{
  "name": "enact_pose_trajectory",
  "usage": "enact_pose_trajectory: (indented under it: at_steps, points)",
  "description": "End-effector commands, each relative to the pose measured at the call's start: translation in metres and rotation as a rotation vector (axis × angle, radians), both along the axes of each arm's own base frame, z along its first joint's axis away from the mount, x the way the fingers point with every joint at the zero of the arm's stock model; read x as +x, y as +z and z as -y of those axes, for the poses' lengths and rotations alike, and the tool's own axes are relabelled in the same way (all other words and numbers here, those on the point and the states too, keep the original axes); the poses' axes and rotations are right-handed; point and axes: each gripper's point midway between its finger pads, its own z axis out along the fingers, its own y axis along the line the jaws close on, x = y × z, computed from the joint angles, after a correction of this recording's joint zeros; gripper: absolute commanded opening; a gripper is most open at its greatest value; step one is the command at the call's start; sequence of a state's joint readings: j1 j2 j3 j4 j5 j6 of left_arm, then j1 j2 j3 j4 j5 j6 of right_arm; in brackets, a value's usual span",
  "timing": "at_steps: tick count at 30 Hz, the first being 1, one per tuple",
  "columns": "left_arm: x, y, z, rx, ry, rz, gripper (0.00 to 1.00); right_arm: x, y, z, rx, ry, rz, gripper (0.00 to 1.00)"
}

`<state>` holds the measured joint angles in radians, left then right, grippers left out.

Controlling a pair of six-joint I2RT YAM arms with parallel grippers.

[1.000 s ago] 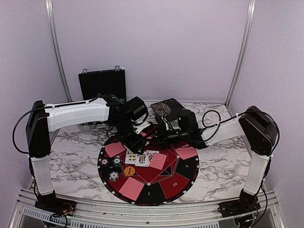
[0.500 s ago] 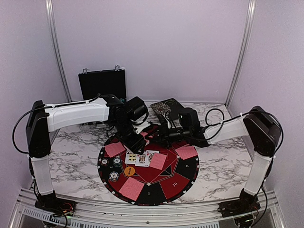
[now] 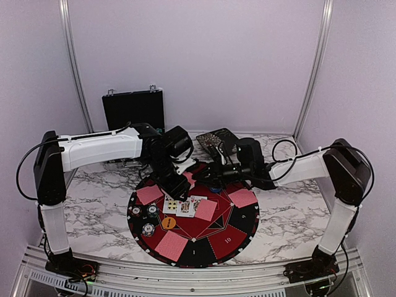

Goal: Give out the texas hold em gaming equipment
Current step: Pick up the poker card from the face-down deck piles.

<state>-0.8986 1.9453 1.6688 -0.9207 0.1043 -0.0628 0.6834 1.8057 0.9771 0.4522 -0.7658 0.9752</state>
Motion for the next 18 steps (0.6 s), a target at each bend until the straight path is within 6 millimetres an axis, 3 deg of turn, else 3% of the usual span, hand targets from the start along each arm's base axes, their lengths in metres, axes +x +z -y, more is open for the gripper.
enact_pose_trajectory:
  at_steps: [1,8,18]
  points:
    - [-0.004,-0.007,0.000,0.019,-0.015,-0.022,0.35,0.002,0.013,0.005,0.019,-0.010,0.027,0.14]
    - [-0.003,-0.008,0.001,0.021,-0.012,-0.022,0.35,-0.001,0.013,0.009,0.029,0.001,0.017,0.00]
    - [-0.004,-0.010,-0.002,0.030,-0.011,-0.024,0.35,0.008,0.012,0.035,0.040,-0.005,0.006,0.00]
